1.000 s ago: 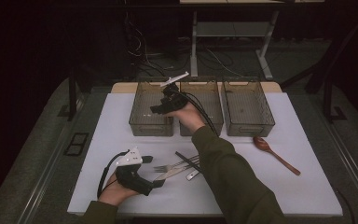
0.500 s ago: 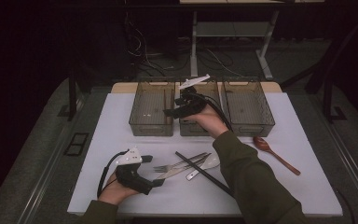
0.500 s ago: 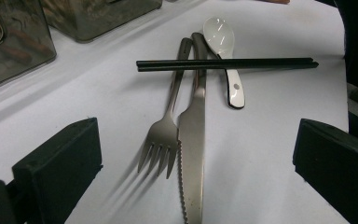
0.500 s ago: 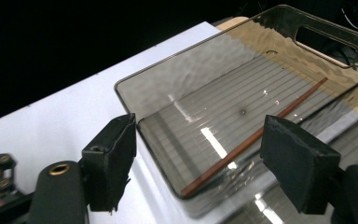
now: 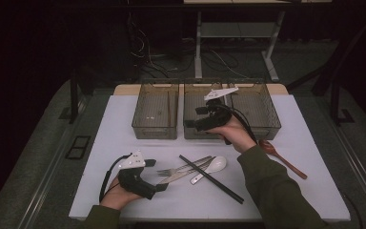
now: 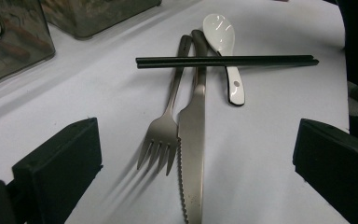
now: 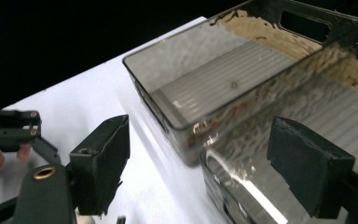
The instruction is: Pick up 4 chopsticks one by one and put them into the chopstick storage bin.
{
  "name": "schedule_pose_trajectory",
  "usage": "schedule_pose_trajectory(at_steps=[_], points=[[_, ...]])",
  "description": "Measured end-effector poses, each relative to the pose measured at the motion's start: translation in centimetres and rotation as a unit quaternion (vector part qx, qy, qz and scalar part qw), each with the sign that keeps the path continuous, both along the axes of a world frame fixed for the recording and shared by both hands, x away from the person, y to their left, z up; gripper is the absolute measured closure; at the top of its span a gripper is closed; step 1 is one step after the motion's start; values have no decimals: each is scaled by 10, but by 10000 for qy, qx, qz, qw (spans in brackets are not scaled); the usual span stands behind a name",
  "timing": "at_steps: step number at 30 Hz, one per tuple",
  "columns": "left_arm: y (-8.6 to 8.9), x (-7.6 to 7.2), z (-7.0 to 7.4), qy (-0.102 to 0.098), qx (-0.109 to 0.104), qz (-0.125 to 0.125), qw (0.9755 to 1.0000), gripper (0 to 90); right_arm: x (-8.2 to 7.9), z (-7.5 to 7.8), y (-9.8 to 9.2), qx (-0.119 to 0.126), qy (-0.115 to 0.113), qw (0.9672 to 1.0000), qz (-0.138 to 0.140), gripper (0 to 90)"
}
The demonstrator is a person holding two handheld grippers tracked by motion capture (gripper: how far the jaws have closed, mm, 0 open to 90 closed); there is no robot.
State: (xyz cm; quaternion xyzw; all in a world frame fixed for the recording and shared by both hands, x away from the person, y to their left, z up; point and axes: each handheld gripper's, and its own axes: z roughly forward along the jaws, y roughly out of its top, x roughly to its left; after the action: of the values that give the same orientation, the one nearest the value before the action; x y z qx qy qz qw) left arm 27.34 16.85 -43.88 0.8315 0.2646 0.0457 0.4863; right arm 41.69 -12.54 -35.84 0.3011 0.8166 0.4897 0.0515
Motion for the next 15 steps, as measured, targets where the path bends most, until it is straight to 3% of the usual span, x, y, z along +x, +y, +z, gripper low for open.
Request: schedule_pose_trajectory(at_steps=[15], points=[[-2,3,1,-13,19,-39,10000,3,-43,-18,-42,-13,-171,9998,-65,184]])
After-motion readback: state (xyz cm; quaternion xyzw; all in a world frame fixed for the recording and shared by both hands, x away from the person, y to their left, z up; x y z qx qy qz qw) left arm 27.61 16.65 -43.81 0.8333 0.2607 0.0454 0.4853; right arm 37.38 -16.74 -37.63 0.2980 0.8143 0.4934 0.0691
